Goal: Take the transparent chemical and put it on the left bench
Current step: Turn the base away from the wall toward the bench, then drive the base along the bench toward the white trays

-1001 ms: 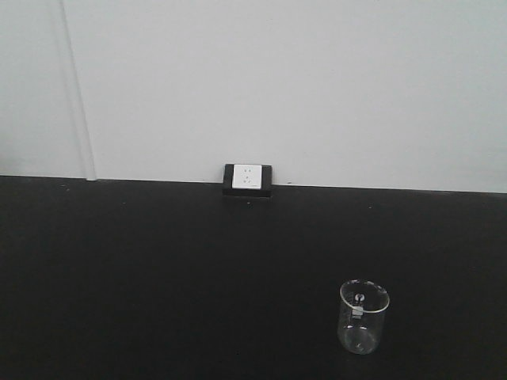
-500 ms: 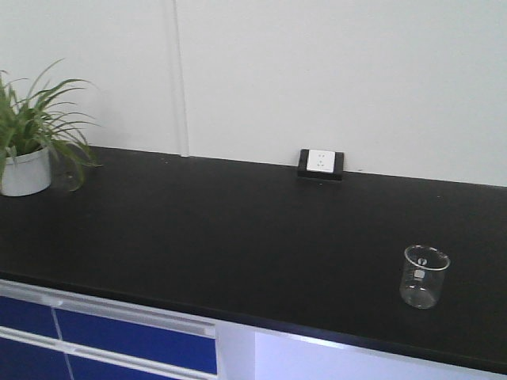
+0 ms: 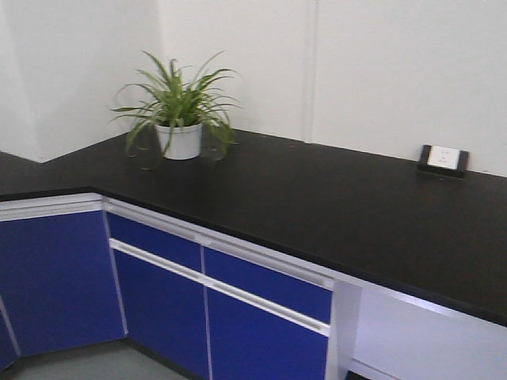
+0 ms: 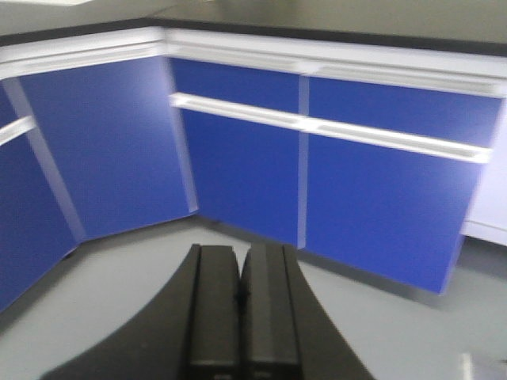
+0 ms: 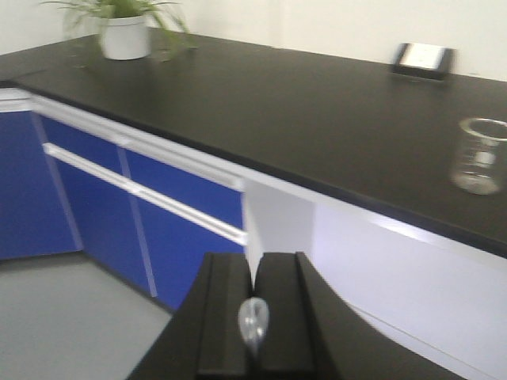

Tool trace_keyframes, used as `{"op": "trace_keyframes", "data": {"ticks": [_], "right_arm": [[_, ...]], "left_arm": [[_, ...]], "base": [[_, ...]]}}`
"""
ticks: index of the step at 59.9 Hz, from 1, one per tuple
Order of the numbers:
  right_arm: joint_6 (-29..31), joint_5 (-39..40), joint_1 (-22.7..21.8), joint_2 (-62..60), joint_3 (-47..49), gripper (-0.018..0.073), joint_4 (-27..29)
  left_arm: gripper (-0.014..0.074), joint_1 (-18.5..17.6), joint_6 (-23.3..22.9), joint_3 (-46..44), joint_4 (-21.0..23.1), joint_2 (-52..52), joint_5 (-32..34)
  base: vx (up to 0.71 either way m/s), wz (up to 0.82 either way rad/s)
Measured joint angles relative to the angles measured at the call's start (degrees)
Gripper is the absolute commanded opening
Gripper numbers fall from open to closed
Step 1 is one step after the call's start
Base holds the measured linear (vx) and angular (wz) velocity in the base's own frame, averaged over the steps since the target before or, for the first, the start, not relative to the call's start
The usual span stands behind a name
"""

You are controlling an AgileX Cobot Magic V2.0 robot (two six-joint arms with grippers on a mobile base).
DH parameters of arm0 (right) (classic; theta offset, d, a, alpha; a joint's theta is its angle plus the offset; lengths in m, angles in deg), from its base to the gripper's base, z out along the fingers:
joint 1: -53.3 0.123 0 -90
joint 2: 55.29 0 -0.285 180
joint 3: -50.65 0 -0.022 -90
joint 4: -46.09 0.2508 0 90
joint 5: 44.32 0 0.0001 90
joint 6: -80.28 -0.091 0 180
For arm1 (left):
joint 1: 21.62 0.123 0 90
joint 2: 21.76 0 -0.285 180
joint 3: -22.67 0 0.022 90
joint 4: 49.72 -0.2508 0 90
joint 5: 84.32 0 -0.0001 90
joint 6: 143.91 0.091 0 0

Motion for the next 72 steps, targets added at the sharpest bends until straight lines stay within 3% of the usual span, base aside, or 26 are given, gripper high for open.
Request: {"op": "trace_keyframes", "data": {"ticks": [37, 72], "right_arm": [[0.0, -0.5, 0.0, 0.0, 0.0, -0.0003, 0.0], [0.0, -0.5, 0.0, 0.0, 0.0, -0.0003, 0.0]], "left_arm": [[-0.0004, 0.0, 0.0, 0.0, 0.0, 0.0, 0.0], [-0.0004, 0.0, 0.0, 0.0, 0.0, 0.0, 0.0]], "base": [[-0.18, 0.88], [0.04, 0.74]]}}
